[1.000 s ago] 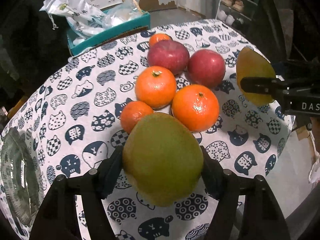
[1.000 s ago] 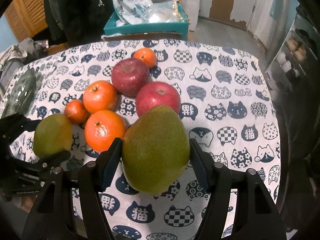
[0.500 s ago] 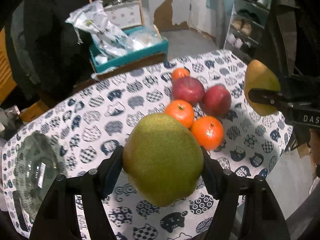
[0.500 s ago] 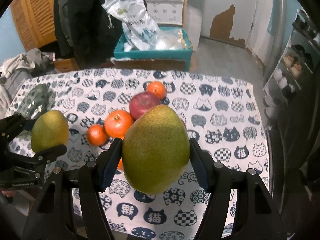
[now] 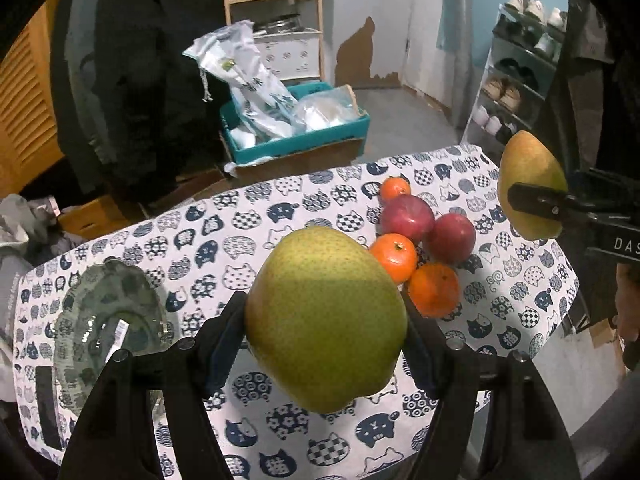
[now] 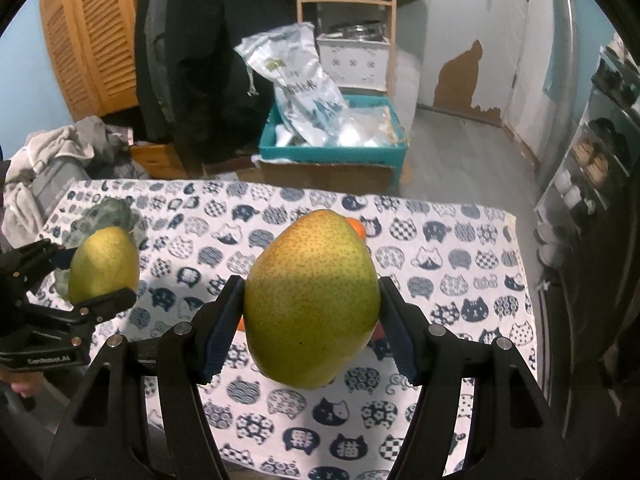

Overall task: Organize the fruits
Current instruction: 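Lift both held pears and carry them over the green glass bowl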

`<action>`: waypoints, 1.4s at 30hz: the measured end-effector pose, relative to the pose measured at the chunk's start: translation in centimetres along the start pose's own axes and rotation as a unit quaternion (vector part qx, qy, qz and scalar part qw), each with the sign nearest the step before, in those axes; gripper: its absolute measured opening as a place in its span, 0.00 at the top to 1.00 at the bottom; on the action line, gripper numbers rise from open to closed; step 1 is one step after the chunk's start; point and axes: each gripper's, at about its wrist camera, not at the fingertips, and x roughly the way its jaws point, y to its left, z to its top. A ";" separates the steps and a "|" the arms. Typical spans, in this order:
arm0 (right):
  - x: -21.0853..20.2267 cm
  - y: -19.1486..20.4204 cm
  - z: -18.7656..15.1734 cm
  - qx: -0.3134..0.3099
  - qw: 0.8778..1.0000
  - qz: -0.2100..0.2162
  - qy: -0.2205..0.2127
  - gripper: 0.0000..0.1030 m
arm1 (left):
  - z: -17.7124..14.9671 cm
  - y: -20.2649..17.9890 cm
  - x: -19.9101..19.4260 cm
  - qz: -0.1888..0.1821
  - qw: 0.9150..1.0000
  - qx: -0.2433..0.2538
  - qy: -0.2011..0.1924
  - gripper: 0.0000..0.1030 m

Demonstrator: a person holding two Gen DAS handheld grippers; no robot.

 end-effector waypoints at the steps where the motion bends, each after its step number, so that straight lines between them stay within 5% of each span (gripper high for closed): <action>1: -0.1 0.4 0.2 -0.002 1.000 0.002 -0.002 0.36 | -0.1 0.3 -0.3 0.003 1.000 -0.001 -0.003 0.29; 23: 0.6 9.7 4.8 -0.046 0.997 0.060 -0.014 0.36 | -1.3 8.2 -4.1 0.039 0.998 -0.046 -0.034 0.29; 42: 5.6 19.4 8.0 -0.080 0.989 0.124 0.013 0.36 | -3.7 17.4 -3.7 0.074 0.990 -0.117 -0.023 0.29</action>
